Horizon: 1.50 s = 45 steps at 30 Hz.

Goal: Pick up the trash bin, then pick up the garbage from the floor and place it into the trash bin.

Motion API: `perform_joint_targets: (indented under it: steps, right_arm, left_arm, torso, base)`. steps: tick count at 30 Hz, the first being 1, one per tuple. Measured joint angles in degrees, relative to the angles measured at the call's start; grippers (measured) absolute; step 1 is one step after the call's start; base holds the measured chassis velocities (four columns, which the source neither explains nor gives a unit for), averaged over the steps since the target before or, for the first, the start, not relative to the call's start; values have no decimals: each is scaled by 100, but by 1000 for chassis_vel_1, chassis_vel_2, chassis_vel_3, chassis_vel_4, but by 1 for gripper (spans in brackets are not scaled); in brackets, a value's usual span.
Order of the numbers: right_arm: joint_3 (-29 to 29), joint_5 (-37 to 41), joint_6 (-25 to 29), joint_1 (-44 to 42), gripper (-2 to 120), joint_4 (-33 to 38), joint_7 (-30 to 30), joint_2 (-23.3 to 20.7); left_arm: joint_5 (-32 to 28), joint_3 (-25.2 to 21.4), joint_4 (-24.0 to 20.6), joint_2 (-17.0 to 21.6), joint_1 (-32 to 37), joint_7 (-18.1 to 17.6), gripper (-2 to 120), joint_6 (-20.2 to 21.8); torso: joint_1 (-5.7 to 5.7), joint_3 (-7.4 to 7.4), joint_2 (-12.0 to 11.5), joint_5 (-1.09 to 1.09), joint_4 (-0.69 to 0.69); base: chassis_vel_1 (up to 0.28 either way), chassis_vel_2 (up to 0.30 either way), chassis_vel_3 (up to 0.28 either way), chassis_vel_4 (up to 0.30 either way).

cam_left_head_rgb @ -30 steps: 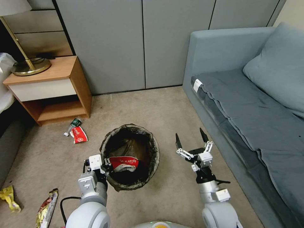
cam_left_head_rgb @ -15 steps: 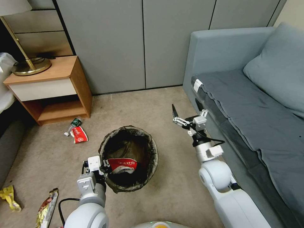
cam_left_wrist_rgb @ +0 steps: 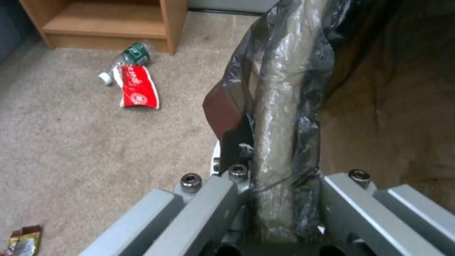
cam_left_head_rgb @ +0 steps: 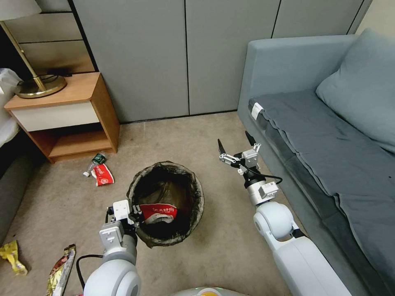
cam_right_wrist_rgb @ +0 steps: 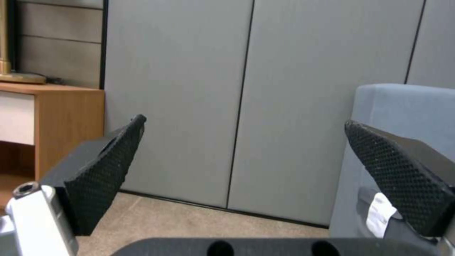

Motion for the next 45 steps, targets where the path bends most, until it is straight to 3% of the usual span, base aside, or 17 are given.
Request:
perform_joint_targets:
  steps: [25, 35, 45]
  right_arm:
    - [-178, -125, 124, 22, 100, -244, -136, -6]
    - [-411, -337, 282, 173, 100, -849, -364, -69]
    - [-561, -687, 642, 474, 100, -2065, -1173, -147]
  left_arm:
    - [-64, 3, -103, -3, 50, -19, 0, 15]
    - [-51, -3, -103, -18, 39, -18, 0, 18]
    - [-39, -4, -102, -41, 40, -22, 0, -13]
  torso:
    - [0, 0, 0, 0, 0]
    - [0, 0, 0, 0, 0]
    - [0, 0, 0, 0, 3]
  base:
    - [27, 24, 27, 26]
    - [110, 103, 107, 110]
    - [115, 125, 113, 118]
